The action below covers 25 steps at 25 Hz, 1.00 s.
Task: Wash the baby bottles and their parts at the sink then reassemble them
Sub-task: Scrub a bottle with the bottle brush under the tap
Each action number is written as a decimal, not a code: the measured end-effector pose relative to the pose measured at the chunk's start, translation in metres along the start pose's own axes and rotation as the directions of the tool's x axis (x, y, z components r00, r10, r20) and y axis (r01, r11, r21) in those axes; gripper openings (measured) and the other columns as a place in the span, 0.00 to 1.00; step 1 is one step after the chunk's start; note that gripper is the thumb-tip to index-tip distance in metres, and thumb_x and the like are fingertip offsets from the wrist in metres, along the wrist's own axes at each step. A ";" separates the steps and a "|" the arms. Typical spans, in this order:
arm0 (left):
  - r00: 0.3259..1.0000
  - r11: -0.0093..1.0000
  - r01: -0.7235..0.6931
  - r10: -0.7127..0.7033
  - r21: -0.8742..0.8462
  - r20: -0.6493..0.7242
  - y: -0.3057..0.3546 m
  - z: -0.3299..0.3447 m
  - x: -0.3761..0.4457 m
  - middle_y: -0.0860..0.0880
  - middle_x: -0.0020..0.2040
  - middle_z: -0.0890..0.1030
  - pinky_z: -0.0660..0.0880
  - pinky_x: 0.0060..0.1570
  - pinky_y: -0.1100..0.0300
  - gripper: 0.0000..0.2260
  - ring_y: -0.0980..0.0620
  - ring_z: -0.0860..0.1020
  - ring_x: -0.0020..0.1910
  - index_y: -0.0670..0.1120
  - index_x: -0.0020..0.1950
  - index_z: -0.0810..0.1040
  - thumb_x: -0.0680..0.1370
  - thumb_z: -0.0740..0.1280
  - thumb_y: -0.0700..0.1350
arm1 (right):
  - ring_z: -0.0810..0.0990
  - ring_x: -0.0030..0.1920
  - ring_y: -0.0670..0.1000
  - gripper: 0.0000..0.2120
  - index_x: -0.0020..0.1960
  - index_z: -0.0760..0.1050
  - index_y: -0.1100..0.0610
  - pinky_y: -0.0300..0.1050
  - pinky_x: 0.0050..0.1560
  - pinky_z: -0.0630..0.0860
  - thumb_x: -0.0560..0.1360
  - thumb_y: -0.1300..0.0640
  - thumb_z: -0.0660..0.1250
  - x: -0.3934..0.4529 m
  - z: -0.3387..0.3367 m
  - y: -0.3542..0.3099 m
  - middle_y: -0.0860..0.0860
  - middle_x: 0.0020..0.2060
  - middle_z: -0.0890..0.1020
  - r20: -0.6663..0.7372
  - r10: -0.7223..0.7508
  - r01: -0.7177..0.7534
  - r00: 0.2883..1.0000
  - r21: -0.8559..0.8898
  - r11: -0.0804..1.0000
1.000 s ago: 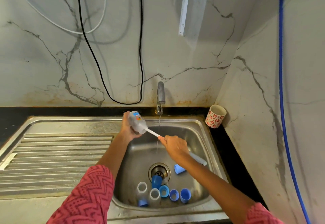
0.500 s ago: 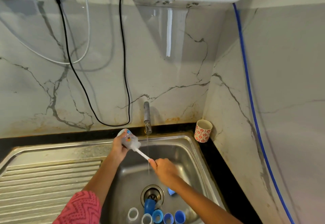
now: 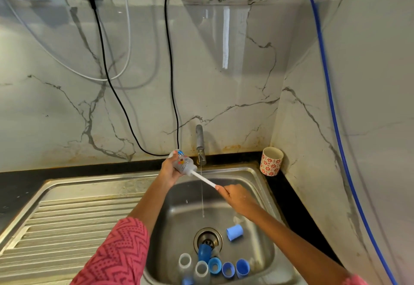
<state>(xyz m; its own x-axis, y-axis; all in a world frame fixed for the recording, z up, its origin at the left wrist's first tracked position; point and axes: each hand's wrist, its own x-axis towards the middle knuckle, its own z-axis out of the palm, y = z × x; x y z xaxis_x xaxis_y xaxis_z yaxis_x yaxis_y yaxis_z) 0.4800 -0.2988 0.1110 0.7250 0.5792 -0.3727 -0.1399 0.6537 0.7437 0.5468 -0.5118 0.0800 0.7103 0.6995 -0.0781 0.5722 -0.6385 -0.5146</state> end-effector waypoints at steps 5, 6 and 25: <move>0.999 1.000 -0.002 0.001 -0.031 -0.046 -0.013 0.006 0.001 0.42 0.50 0.75 0.75 0.44 0.51 0.18 0.46 0.77 0.46 0.39 0.67 0.66 0.80 0.60 0.47 | 0.82 0.45 0.55 0.24 0.56 0.73 0.57 0.44 0.41 0.73 0.82 0.42 0.46 -0.004 -0.021 0.010 0.54 0.45 0.82 -0.138 -0.102 0.015 0.985 -0.523 0.852; 0.998 0.999 -0.006 0.004 -0.046 -0.062 -0.013 0.007 0.001 0.42 0.50 0.76 0.76 0.45 0.50 0.18 0.45 0.77 0.48 0.39 0.67 0.66 0.81 0.60 0.47 | 0.81 0.45 0.54 0.24 0.55 0.74 0.57 0.44 0.41 0.72 0.82 0.42 0.45 -0.005 -0.019 0.008 0.53 0.44 0.82 -0.098 -0.080 0.014 0.992 -0.539 0.842; 0.947 0.994 -0.050 0.016 -0.098 -0.322 -0.015 -0.011 0.033 0.41 0.61 0.73 0.71 0.64 0.49 0.19 0.44 0.74 0.60 0.41 0.68 0.68 0.79 0.64 0.45 | 0.73 0.28 0.50 0.18 0.44 0.74 0.58 0.41 0.28 0.66 0.81 0.45 0.56 -0.004 -0.008 -0.010 0.50 0.28 0.72 -0.034 -0.116 0.085 0.993 -0.488 0.869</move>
<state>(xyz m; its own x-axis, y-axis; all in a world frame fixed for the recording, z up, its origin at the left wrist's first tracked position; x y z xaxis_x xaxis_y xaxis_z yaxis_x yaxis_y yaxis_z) 0.4982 -0.2844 0.0810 0.4667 0.7154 -0.5200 -0.2417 0.6687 0.7031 0.5419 -0.5111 0.0923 0.6528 0.7574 0.0112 0.7572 -0.6521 -0.0374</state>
